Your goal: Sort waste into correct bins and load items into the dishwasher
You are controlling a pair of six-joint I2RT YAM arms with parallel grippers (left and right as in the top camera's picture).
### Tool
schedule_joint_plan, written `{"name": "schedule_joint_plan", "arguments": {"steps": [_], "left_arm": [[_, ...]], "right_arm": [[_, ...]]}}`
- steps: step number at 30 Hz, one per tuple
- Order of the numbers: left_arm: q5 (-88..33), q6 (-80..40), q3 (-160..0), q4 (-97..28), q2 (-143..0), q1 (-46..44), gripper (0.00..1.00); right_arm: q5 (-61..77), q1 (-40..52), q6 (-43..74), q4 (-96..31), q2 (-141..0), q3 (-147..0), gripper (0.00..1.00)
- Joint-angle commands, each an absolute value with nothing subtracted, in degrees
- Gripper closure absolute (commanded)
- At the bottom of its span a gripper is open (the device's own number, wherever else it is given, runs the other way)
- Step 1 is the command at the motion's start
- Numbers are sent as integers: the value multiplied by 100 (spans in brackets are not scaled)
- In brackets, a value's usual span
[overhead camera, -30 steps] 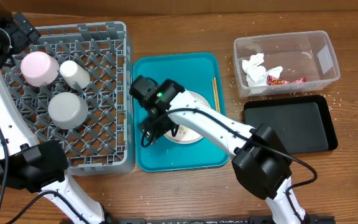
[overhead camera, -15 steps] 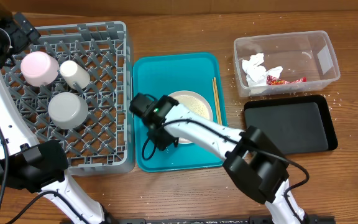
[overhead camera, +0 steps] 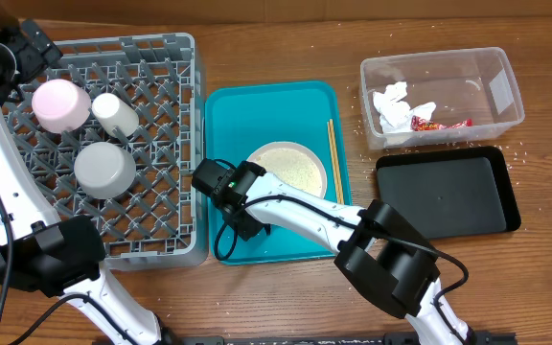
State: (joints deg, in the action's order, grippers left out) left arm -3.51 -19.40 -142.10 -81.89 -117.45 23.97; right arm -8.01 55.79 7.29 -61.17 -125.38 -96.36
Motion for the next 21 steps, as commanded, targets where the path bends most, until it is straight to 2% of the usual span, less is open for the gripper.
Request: {"name": "schedule_joint_plan", "arguments": {"steps": [1, 5, 8, 21], "left_arm": [[-410, -1994, -14199, -8187, -11745, 2322, 0], [-410, -1994, -14199, -8187, -11745, 2322, 0], [-410, -1994, -14199, -8187, -11745, 2322, 0], [-410, -1994, -14199, -8187, -11745, 2322, 0]], "right_arm": [[-860, 5555, 727, -6062, -12637, -9601, 89], [-858, 5555, 729, -6005, -12637, -9601, 91], [-869, 5555, 742, -5964, -12658, -9598, 96], [-1286, 5559, 1050, -6034, -12667, -10086, 96]]}}
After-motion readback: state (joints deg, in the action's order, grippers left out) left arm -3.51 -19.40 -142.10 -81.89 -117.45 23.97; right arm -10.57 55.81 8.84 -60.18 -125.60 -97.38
